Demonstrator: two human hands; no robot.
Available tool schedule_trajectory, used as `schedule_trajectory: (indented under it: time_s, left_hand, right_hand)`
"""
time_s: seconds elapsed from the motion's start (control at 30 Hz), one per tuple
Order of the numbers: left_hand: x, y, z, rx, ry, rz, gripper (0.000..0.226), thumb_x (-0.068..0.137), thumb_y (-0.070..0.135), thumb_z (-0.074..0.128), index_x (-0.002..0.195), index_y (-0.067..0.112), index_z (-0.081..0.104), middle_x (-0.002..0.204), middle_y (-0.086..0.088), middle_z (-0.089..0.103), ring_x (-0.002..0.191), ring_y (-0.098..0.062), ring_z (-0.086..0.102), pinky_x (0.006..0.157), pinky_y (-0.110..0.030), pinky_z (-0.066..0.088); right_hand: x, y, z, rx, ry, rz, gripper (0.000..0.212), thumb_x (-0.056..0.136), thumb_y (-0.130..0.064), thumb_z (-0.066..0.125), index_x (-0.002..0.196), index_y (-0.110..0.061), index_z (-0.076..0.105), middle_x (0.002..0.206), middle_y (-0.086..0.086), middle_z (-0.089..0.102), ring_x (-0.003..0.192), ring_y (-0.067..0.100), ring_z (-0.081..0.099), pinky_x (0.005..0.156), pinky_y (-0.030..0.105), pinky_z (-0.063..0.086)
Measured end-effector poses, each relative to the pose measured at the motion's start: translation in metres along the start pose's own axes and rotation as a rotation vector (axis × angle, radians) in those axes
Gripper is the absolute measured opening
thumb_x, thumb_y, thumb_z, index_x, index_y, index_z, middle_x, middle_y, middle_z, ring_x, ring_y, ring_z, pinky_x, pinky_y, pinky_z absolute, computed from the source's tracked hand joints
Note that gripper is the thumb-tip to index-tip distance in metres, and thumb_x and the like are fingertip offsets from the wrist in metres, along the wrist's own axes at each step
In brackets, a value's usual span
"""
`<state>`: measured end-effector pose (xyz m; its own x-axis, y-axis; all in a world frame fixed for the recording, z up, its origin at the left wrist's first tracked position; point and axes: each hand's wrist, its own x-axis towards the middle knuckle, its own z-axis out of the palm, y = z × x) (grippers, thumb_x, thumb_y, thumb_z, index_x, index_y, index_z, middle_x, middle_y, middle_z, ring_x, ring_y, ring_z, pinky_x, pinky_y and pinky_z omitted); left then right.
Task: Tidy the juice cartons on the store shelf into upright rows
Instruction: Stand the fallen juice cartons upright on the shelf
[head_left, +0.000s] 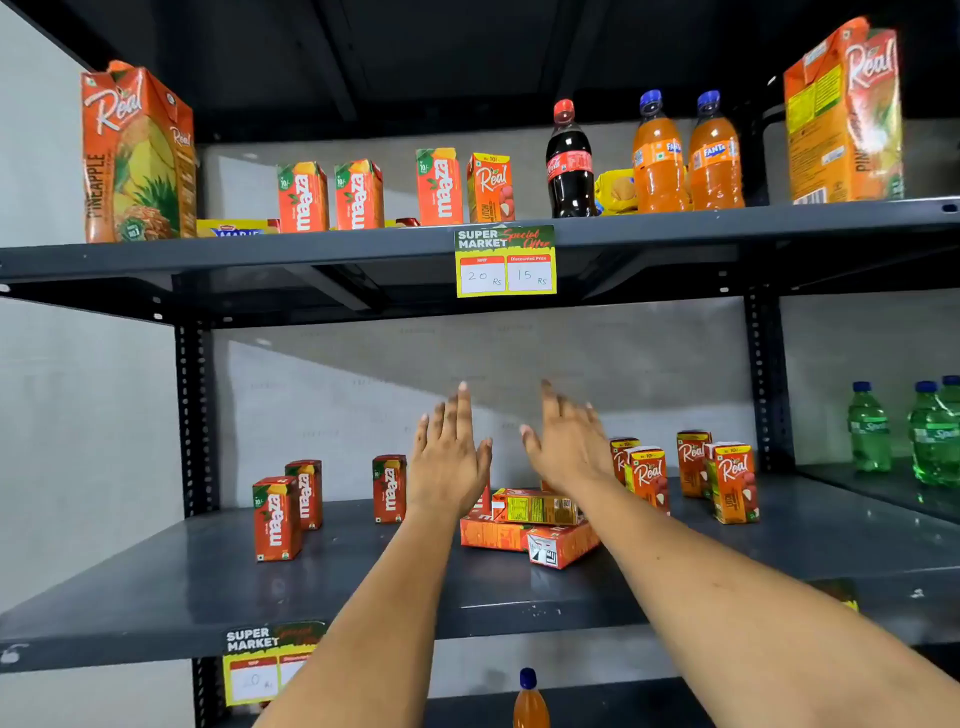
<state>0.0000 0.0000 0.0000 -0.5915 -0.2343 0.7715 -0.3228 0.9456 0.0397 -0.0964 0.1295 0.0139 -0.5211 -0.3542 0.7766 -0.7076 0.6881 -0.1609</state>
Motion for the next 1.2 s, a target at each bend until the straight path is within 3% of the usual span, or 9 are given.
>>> schedule_trajectory:
  time_s: [0.1,0.17,0.27,0.33,0.5,0.77,0.93,1.07,1.2]
  left_hand:
    - [-0.001,0.000,0.008,-0.220,-0.501,-0.217,0.068,0.099,0.048,0.022,0.145,0.015,-0.015,0.146,-0.021,0.036,0.134,-0.034,0.034,0.114,-0.047,0.020]
    - [-0.009,-0.002,0.015,-0.322,-0.793,-0.327,0.074,0.098,0.051,0.028,0.145,0.013,-0.014,0.152,-0.019,0.023,0.138,-0.034,0.026,0.113,-0.044,0.019]
    - [-0.029,0.002,0.023,-0.418,-0.923,-0.378,0.078,0.098,0.050,0.033,0.145,0.011,-0.016,0.157,-0.014,-0.001,0.141,-0.031,0.016,0.114,-0.043,0.015]
    - [-0.042,0.004,0.029,-0.430,-0.916,-0.358,0.082,0.095,0.056,0.031,0.145,0.013,-0.017,0.155,-0.014,-0.016,0.142,-0.033,0.007,0.117,-0.046,0.009]
    - [-0.071,0.004,0.042,-0.101,-0.784,-0.334,0.101,0.082,0.079,0.019,0.146,0.004,-0.003,0.157,-0.016,0.003,0.143,-0.030,0.005,0.117,-0.044,0.008]
    - [-0.118,-0.008,0.031,0.022,-0.414,-0.048,0.116,0.059,0.095,-0.001,0.137,0.019,0.040,0.148,-0.004,0.038,0.134,-0.021,0.036,0.103,-0.039,0.039]
    - [-0.124,-0.012,0.031,0.125,-0.373,0.046,0.107,0.058,0.091,0.032,0.140,0.021,0.034,0.147,0.000,0.040,0.129,-0.018,0.042,0.101,-0.037,0.042]
    - [-0.134,-0.012,0.036,0.122,-0.250,0.068,0.076,0.071,0.064,0.054,0.134,0.023,0.044,0.137,0.003,0.053,0.119,-0.014,0.052,0.095,-0.031,0.047]
    - [-0.136,-0.011,0.039,0.101,-0.212,0.059,0.073,0.073,0.062,0.054,0.133,0.022,0.045,0.138,0.002,0.052,0.121,-0.016,0.052,0.099,-0.032,0.044]
  right_hand:
    - [0.011,0.018,-0.003,0.136,-0.498,0.216,0.081,0.083,-0.064,0.048,0.145,-0.016,0.027,0.144,0.014,0.044,0.126,0.032,0.047,0.096,0.042,0.042]
    - [0.014,0.031,-0.009,0.247,-0.810,0.282,0.082,0.077,-0.067,0.055,0.138,-0.014,0.041,0.144,0.010,0.046,0.125,0.028,0.048,0.089,0.038,0.043]
    - [0.012,0.042,-0.008,0.332,-0.933,0.303,0.073,0.078,-0.064,0.059,0.130,-0.013,0.049,0.139,0.010,0.050,0.114,0.025,0.053,0.084,0.036,0.047]
    - [0.014,0.046,-0.005,0.395,-0.972,0.320,0.061,0.078,-0.055,0.065,0.120,-0.012,0.056,0.132,0.011,0.055,0.104,0.022,0.056,0.073,0.031,0.050]
    - [0.020,0.040,-0.001,0.523,-1.036,0.419,0.061,0.067,-0.029,0.084,0.117,-0.004,0.060,0.122,0.014,0.062,0.112,0.026,0.060,0.089,0.036,0.055]
    - [0.010,0.015,0.002,0.506,-1.107,0.307,0.051,0.072,-0.020,0.078,0.115,-0.004,0.058,0.102,0.014,0.057,0.080,0.018,0.061,0.064,0.024,0.054]
    - [-0.011,0.019,0.005,1.211,-0.751,0.377,0.043,0.088,-0.011,0.062,0.125,-0.007,0.041,0.102,0.022,0.067,0.075,0.024,0.067,0.051,0.024,0.056]
    - [-0.029,0.023,0.005,1.688,-0.637,0.495,0.054,0.086,-0.049,0.055,0.127,-0.012,0.053,0.120,0.021,0.063,0.095,0.027,0.064,0.057,0.027,0.056]
    - [-0.048,0.033,0.008,1.883,-0.574,0.473,0.057,0.079,-0.053,0.059,0.124,-0.017,0.056,0.115,0.019,0.068,0.094,0.027,0.068,0.055,0.027,0.056]
